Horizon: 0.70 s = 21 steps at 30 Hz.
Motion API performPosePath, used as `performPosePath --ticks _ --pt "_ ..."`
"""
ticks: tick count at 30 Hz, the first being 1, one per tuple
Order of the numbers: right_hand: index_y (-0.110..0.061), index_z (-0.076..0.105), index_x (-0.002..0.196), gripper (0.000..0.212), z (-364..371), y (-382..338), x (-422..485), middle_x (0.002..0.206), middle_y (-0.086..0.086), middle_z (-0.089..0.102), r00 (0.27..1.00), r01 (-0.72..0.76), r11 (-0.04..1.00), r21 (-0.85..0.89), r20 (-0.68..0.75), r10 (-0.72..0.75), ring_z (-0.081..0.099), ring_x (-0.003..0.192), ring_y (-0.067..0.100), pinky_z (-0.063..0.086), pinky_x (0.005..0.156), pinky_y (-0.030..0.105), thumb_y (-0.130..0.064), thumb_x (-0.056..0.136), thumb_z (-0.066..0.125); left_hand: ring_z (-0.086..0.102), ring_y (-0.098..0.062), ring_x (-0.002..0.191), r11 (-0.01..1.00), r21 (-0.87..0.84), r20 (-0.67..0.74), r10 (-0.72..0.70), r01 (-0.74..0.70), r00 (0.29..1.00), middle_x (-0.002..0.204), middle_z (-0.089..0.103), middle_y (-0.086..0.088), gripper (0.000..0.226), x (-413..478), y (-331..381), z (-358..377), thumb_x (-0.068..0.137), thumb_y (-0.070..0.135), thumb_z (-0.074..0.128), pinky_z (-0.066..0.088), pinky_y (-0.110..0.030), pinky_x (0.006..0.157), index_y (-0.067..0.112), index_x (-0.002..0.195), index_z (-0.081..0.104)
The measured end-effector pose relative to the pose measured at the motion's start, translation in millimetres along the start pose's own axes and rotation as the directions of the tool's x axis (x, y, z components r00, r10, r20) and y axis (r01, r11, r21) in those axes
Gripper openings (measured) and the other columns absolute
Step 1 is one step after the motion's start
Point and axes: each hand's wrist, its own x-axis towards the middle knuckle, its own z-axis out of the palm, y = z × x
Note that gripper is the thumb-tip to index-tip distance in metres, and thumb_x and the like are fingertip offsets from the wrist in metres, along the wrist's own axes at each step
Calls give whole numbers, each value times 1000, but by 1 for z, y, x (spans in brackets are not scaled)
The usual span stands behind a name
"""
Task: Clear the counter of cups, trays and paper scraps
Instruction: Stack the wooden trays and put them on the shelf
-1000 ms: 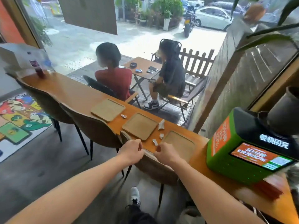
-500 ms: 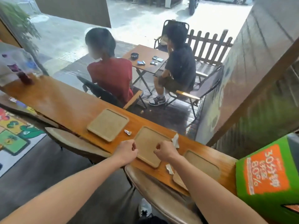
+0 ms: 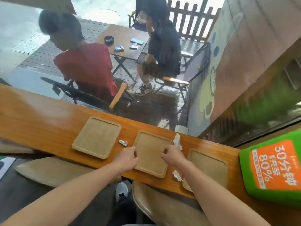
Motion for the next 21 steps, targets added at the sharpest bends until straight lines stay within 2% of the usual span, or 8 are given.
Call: performPosePath --ticks 4,6,8,10,12,14,18,21 --pt "-13 67 111 27 7 -2 11 107 6 68 996 -89 996 26 20 88 65 95 22 58 84 39 -30 92 59 62 -12 74 1000 -16 50 0 1 999 82 64 8 4 20 -6 -6 84 31 54 58 -39 68 29 81 56" --pt "-11 60 119 34 15 -2 14 114 8 65 986 -167 984 59 2 168 63 99 24 56 82 37 -29 92 59 61 -14 77 999 -33 59 -23 25 998 87 63 6 5 28 -12 -2 84 30 54 57 -39 70 26 87 55" --pt "-7 51 129 44 28 0 15 122 12 59 956 -284 951 123 -36 291 61 105 29 54 81 37 -26 90 59 58 -17 86 994 -78 57 -66 70 996 101 57 5 18 35 -19 8 86 29 57 55 -37 74 20 101 55" --pt "-5 41 138 56 45 2 14 136 15 49 907 -407 898 167 -44 419 54 119 33 50 91 40 -26 90 60 55 -22 102 984 -96 65 -141 147 988 114 49 -1 39 40 -27 19 88 30 60 49 -34 83 14 122 50" --pt "-5 36 143 62 63 3 13 145 16 41 866 -483 845 229 -13 499 47 130 35 45 101 41 -29 91 61 49 -29 120 973 -91 95 -202 210 975 130 46 -9 56 43 -37 31 90 34 61 45 -38 95 10 136 43" --pt "-4 34 143 63 80 3 11 147 17 39 840 -518 791 325 20 542 44 133 35 42 105 42 -29 92 61 48 -30 123 960 -131 138 -229 247 963 135 47 -12 60 45 -44 39 90 35 61 44 -37 98 8 139 41" --pt "-5 33 148 72 101 2 10 150 17 39 809 -533 692 486 52 586 40 137 35 38 112 45 -33 88 62 56 -25 113 929 -255 174 -230 269 958 128 58 -10 50 49 -48 44 87 30 67 46 -29 85 11 131 51" --pt "-8 32 150 76 100 4 17 151 15 38 768 -558 570 603 114 630 41 136 36 40 109 43 -37 87 64 55 -26 121 892 -321 211 -260 318 942 135 56 -10 62 54 -51 39 86 32 70 43 -30 89 11 140 48"
